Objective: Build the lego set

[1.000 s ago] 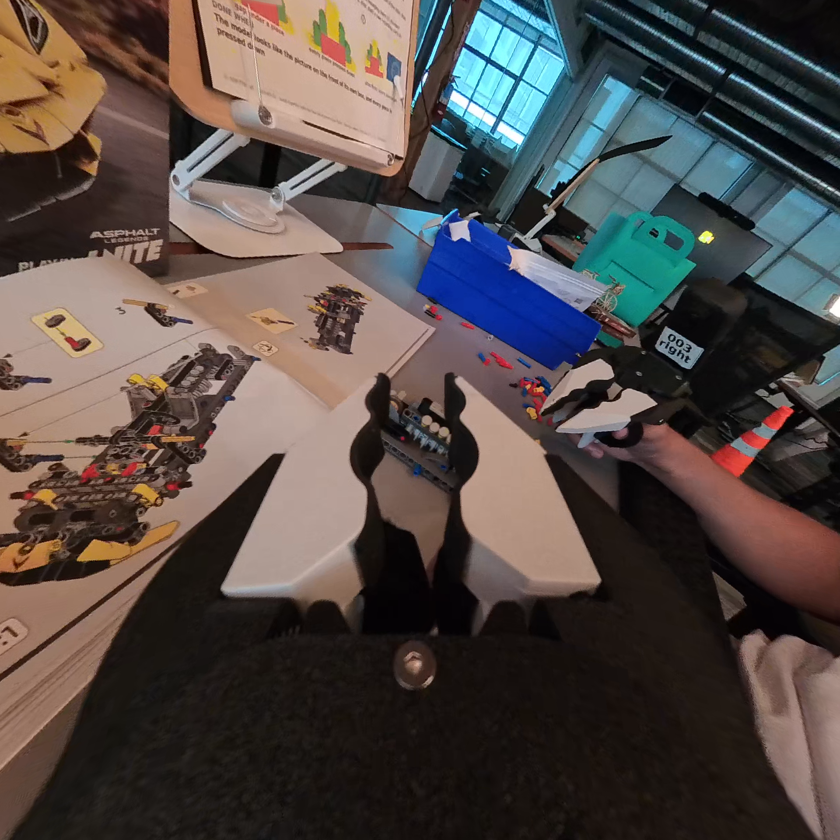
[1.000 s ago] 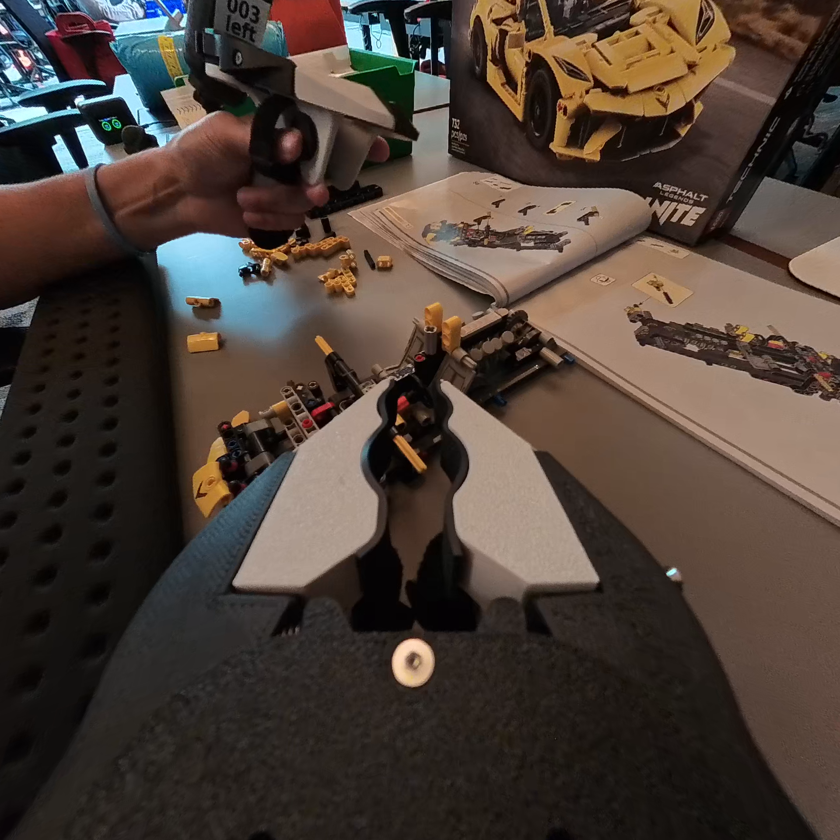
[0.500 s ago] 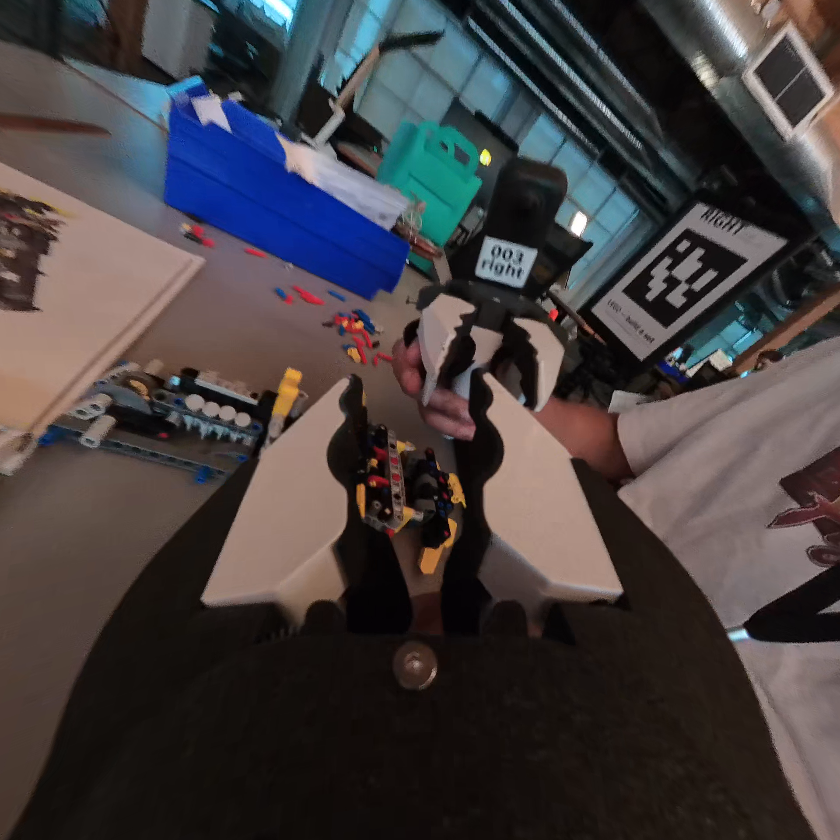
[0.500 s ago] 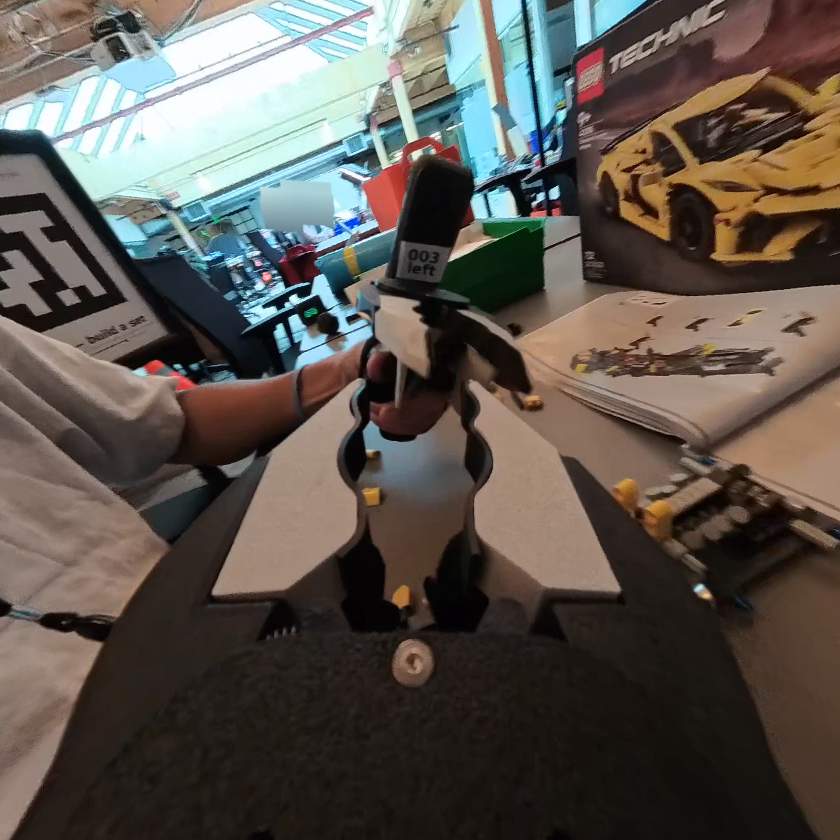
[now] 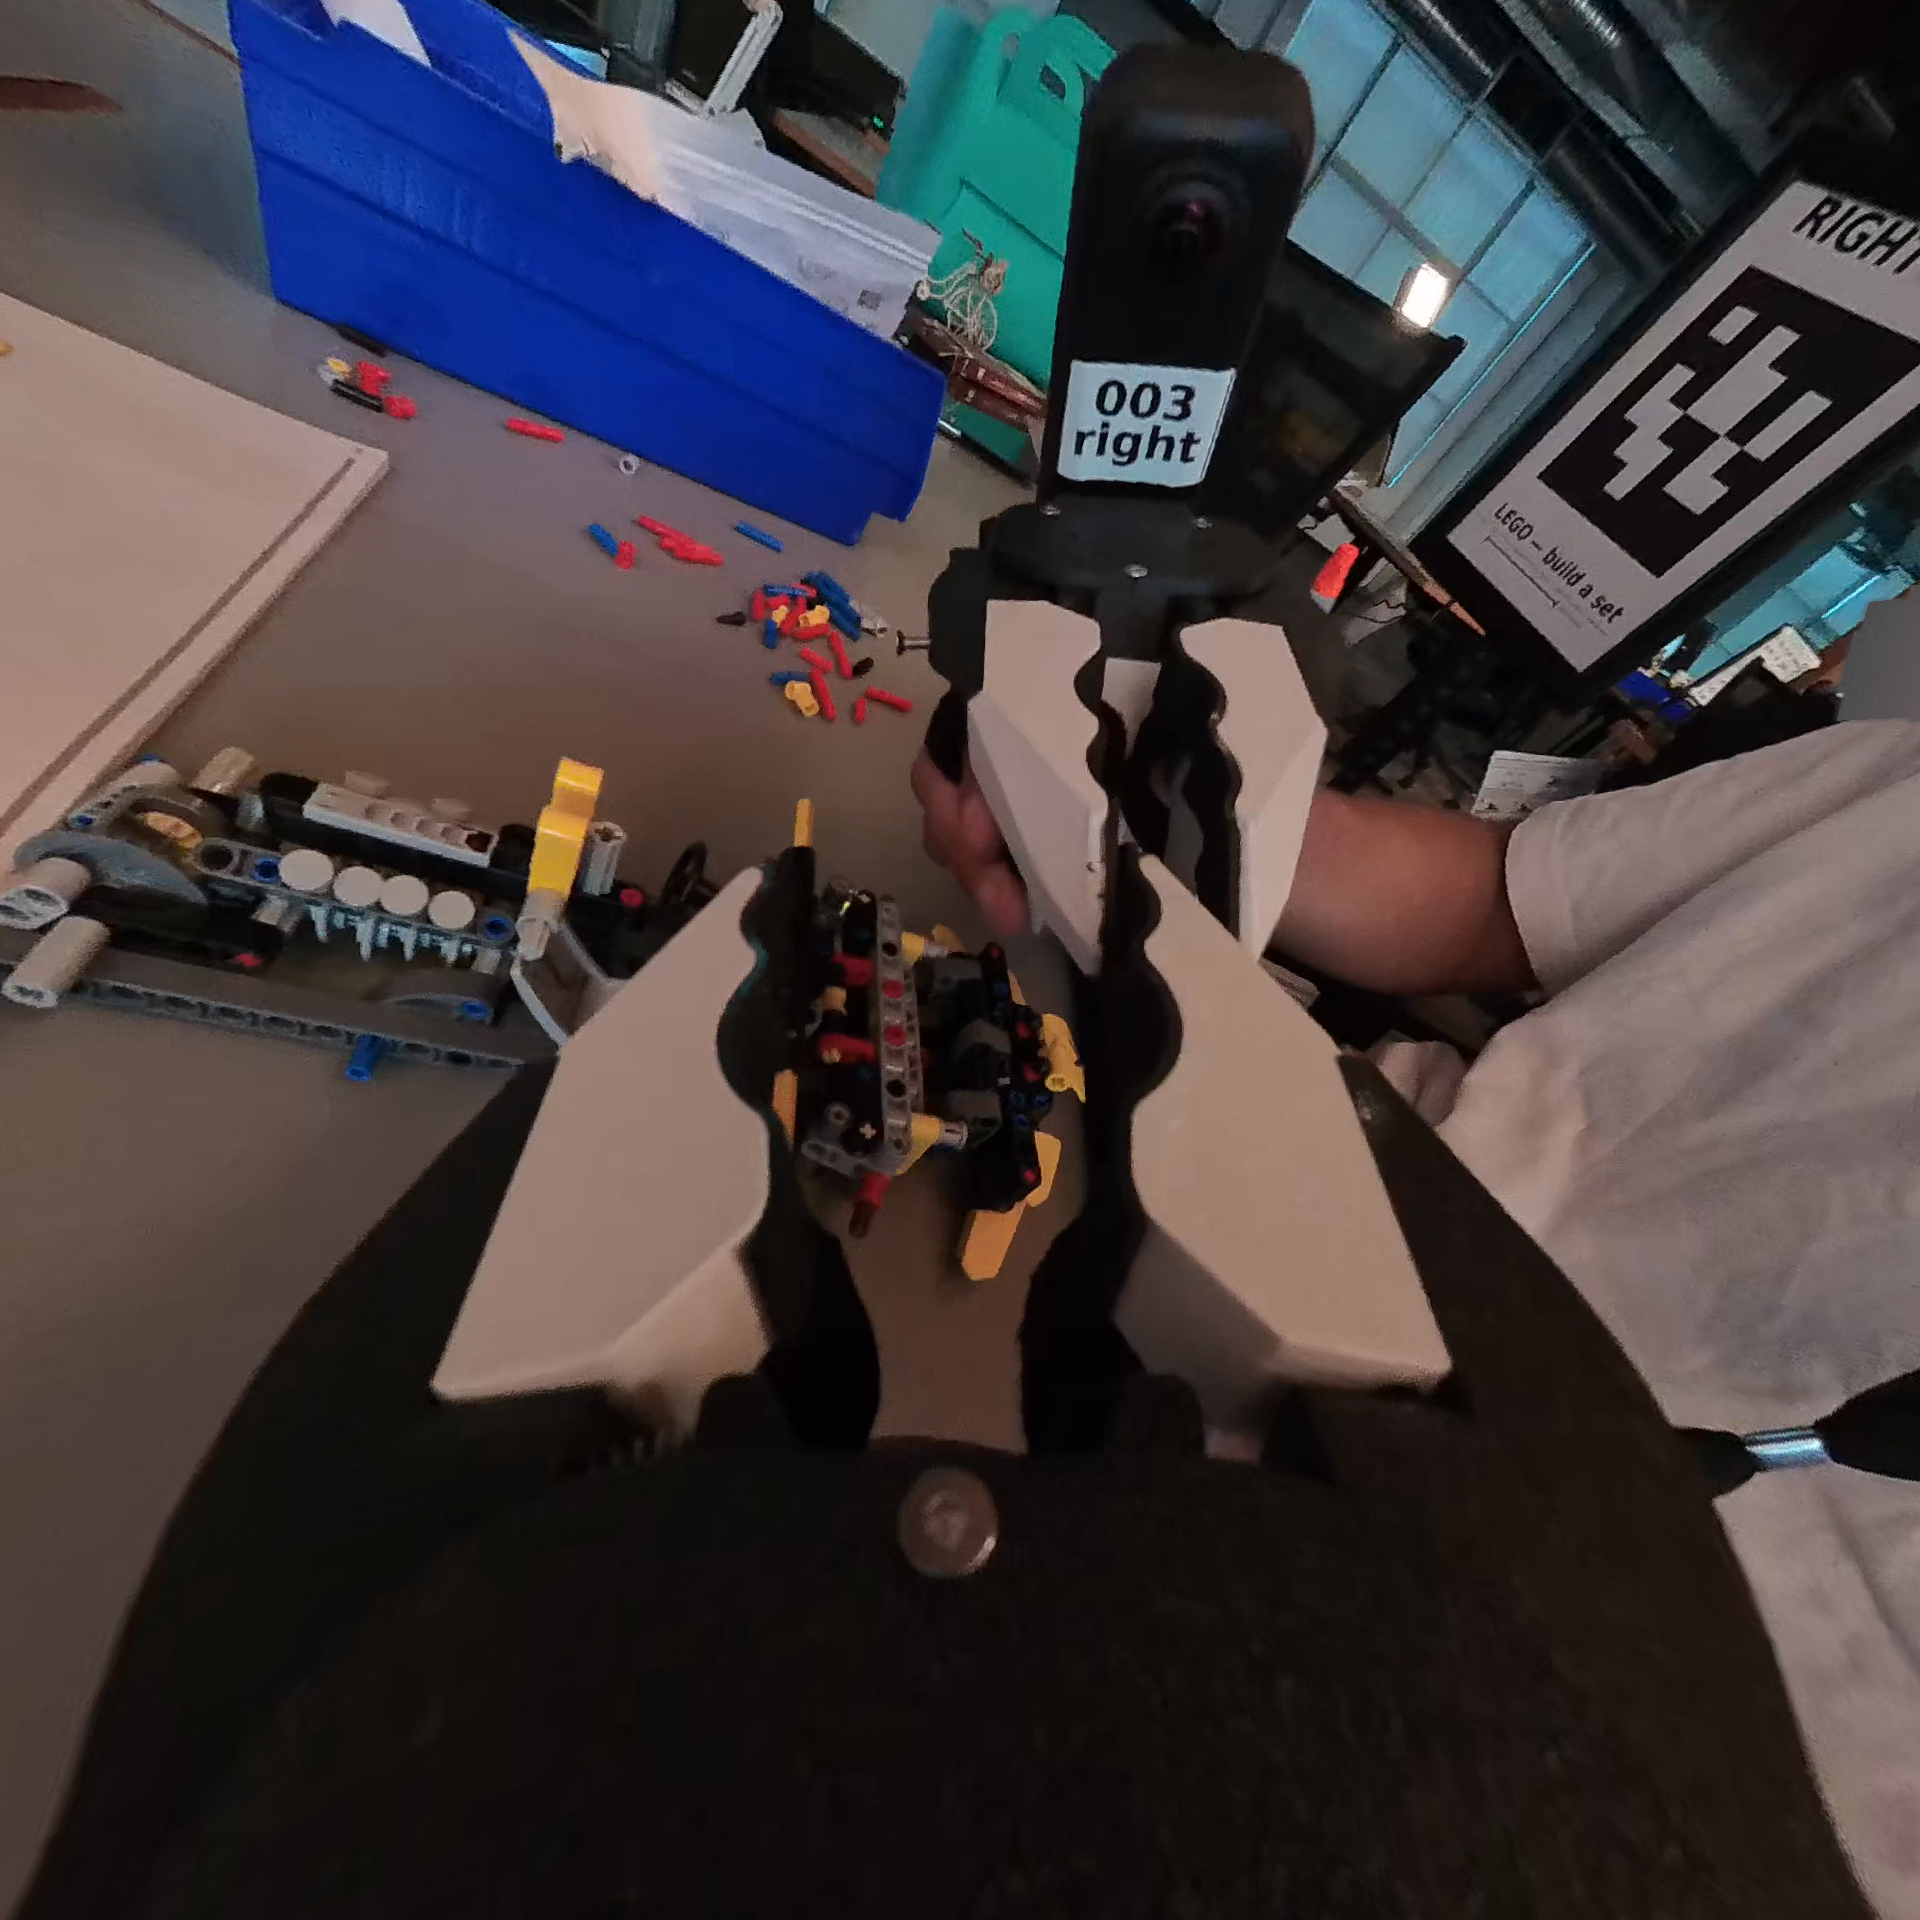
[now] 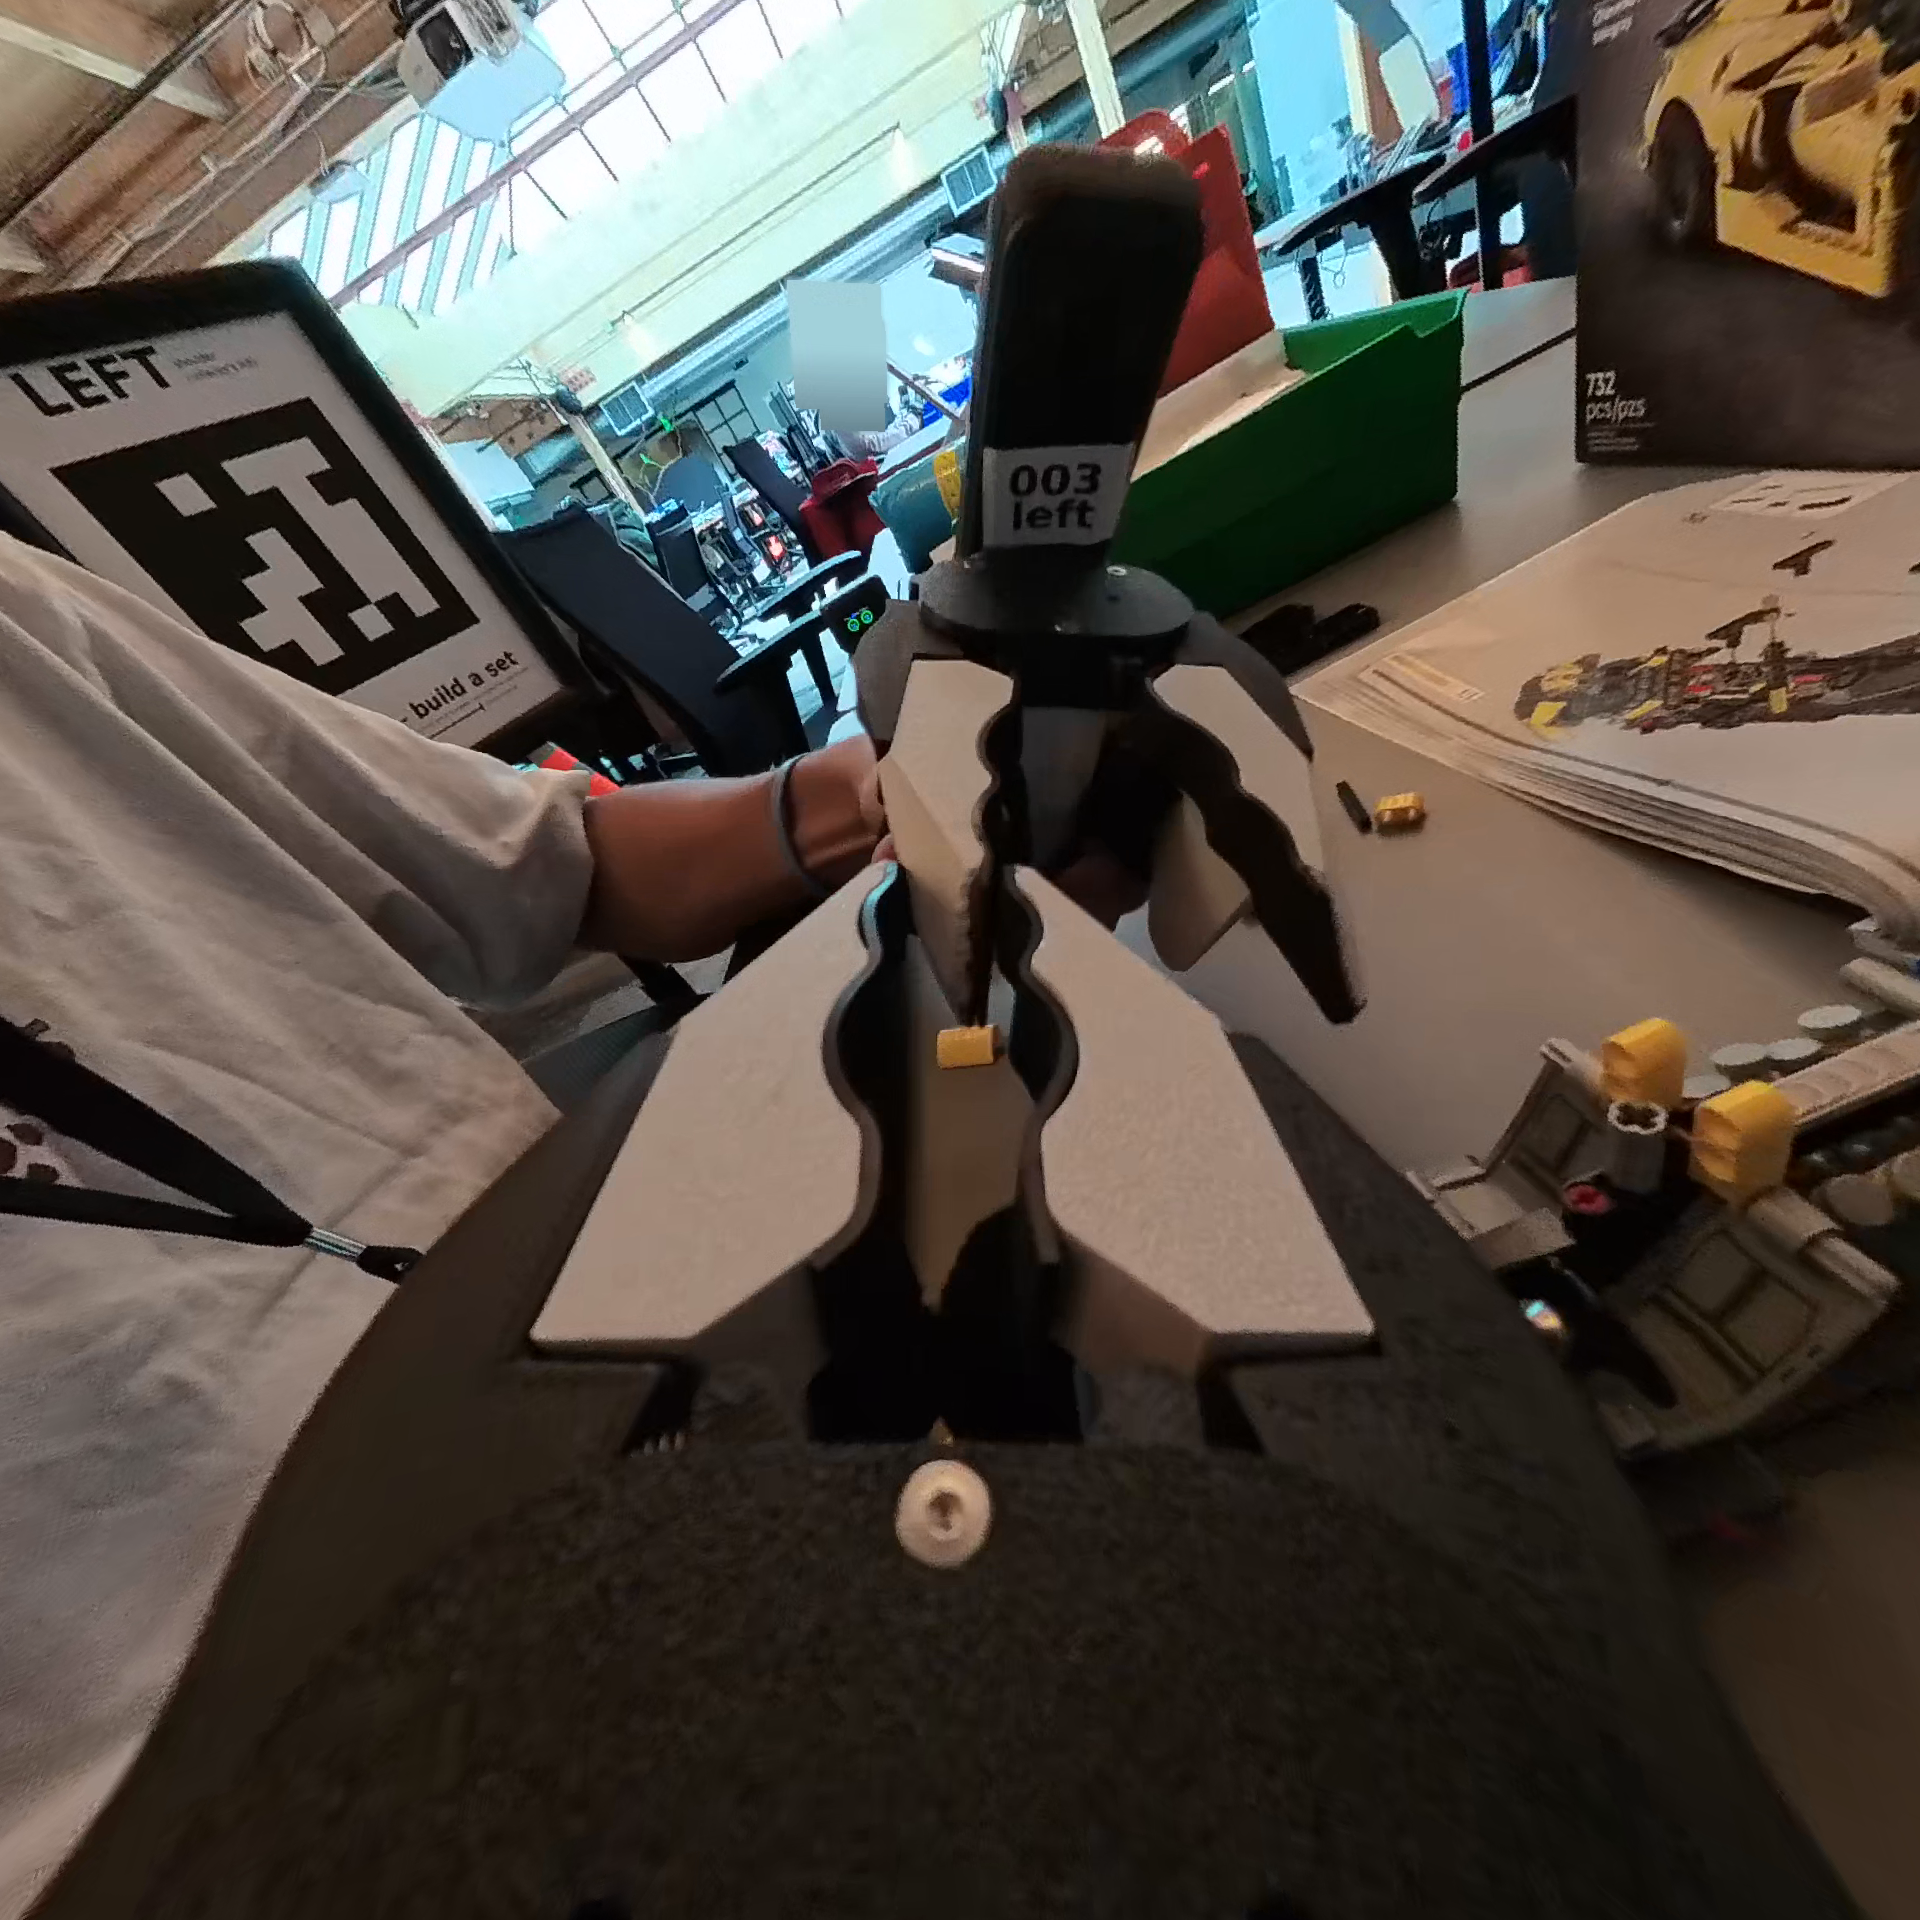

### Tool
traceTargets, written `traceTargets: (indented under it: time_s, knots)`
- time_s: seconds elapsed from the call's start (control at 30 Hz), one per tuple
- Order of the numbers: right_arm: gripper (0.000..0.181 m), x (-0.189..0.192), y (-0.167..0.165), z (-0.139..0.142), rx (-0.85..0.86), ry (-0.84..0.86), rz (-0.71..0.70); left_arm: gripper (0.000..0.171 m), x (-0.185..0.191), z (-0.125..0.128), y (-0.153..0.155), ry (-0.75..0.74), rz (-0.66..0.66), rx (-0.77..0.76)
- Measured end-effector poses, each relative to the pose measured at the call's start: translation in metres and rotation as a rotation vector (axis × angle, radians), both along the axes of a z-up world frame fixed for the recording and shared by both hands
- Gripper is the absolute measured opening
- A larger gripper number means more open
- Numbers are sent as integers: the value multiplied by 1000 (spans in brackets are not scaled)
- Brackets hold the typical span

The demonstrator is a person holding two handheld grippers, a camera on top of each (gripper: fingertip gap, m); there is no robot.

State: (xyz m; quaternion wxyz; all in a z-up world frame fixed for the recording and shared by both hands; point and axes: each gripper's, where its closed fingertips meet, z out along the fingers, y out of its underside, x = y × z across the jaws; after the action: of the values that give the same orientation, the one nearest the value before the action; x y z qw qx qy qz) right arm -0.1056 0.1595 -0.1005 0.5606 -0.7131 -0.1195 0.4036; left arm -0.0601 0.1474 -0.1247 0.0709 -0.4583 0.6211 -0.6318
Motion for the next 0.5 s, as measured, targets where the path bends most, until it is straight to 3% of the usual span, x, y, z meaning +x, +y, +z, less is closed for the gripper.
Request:
traceTargets:
  time_s: [0.13,0.33,0.43,0.5]
  knots:
    - [17,1,0,-10,-32,-35,-5,62,3,-12,4,21,37,87]
    - [18,4,1,-10,-25,-30,-27,59,6,-10,4,15,48,82]
    - [18,4,1,-13,-37,-41,-25,51,3,-13,1,27,23,72]
    - [18,4,0,-13,-34,-39,-23,32,-1,-6,-6,0,-18,50]
